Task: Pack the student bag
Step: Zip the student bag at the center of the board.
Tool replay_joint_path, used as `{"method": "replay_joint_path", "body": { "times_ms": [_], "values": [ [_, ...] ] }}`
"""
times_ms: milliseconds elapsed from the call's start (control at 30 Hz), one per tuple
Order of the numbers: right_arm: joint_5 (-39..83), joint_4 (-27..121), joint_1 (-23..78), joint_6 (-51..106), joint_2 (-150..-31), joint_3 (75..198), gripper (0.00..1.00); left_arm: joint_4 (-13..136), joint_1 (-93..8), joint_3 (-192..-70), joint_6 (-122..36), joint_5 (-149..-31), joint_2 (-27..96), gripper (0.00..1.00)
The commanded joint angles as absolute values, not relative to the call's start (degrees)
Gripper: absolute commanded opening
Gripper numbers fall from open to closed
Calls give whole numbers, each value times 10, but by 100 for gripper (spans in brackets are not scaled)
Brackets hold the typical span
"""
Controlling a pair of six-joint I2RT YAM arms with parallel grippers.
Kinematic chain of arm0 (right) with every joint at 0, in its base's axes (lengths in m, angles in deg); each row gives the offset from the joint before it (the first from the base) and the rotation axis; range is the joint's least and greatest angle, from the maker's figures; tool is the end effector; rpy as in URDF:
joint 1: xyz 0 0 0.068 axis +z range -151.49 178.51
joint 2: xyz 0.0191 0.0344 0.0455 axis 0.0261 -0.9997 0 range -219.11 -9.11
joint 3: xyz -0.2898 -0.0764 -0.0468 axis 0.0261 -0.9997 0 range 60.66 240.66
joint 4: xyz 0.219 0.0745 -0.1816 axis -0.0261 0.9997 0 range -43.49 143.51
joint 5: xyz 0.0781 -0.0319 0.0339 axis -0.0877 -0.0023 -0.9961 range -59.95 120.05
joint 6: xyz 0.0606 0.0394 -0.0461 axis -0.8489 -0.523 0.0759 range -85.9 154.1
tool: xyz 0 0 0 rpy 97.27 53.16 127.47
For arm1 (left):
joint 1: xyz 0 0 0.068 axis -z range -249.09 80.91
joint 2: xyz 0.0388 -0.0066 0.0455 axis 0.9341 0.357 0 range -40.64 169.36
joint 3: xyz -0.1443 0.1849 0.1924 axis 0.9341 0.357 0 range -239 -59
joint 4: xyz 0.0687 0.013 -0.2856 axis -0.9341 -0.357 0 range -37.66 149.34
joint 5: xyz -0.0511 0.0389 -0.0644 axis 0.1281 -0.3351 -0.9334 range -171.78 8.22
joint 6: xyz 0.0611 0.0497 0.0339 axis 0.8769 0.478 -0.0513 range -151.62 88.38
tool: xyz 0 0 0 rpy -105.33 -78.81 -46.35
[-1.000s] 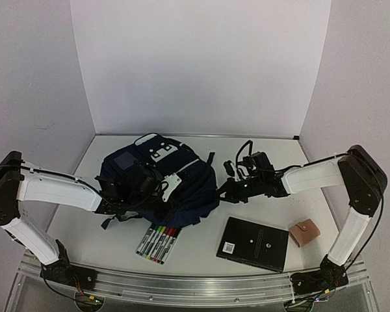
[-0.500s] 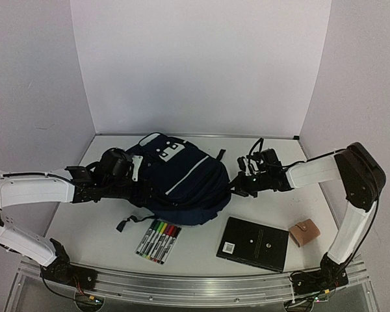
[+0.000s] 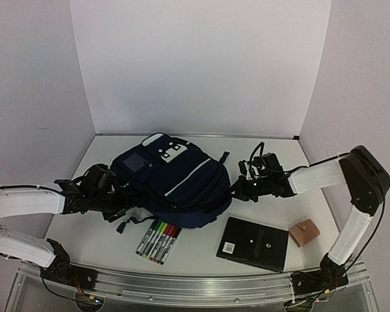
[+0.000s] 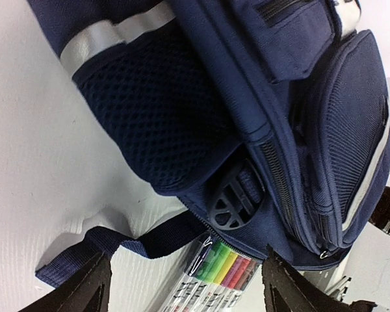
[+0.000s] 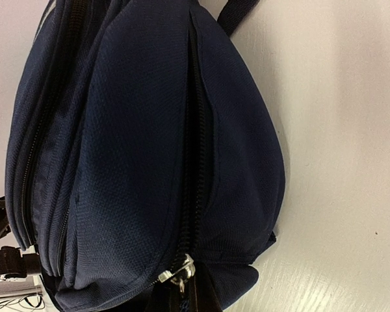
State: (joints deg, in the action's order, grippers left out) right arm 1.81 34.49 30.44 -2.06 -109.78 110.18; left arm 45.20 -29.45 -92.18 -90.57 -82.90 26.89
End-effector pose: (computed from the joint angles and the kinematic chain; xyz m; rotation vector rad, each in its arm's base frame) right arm 0.3256 0.2449 0.1351 -0.2003 2.4287 1.1488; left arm 0.2077 -0.1739 0.1664 -0.4233 2.5453 -0.7578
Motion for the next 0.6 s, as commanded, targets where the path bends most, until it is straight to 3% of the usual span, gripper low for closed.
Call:
{"method": "replay_joint_path", "body": {
  "times_ms": [0,200,267,400,567],
  "values": [
    [29,343,310,-26,-1071,1094,0,514,-300,-907,-970,-860,287,80],
    [32,344,316,-29,-1054,1088,0,585,-305,-922,-944,-860,368,80],
    [31,344,317,-32,-1045,1085,0,613,-310,-928,-934,-848,397,76],
    [25,355,328,-41,-1014,1081,0,691,-326,-952,-906,-864,451,48],
    [47,411,381,-40,-950,1094,0,693,-336,-1067,-781,-907,528,28]
  ]
}}
